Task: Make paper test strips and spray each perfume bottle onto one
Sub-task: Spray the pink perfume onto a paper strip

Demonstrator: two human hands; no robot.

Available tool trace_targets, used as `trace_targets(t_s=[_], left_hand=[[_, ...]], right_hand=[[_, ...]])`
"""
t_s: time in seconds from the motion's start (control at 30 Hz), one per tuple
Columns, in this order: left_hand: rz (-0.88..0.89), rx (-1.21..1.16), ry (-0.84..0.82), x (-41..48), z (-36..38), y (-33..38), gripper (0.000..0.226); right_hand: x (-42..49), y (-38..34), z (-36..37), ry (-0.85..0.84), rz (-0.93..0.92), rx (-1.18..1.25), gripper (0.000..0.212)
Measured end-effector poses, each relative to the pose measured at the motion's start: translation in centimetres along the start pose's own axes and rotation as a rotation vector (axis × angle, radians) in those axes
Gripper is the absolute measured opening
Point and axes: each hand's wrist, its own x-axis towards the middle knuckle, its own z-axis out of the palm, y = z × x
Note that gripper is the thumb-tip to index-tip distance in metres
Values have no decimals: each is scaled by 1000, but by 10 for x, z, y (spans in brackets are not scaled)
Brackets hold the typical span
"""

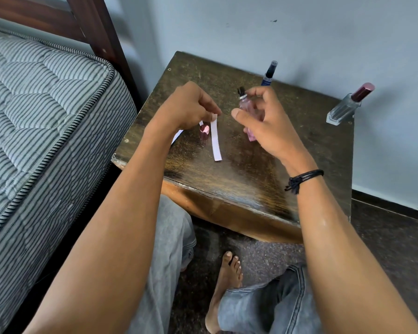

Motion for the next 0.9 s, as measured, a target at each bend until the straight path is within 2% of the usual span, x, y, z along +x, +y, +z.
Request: trace_targets(t_s=[0.13,0.37,0.7,0.77,0.9], left_hand=[[45,40,-16,1,3,2,16],[71,57,-26,2,4,0,21],[61,-28,27,-1,-7,-5,17],[75,-37,-32,-5,-17,-6,15],[108,26,-284,-13,-32,-13,32]], right_hand=[[1,-4,-4,69,22,163,36],[3,-2,-9,89,-7,219,33],[1,-2,-8,42,-29,138,35],[0,-3,-9,37,-34,132,35],[-1,-4,-10,18,-29,124,35]])
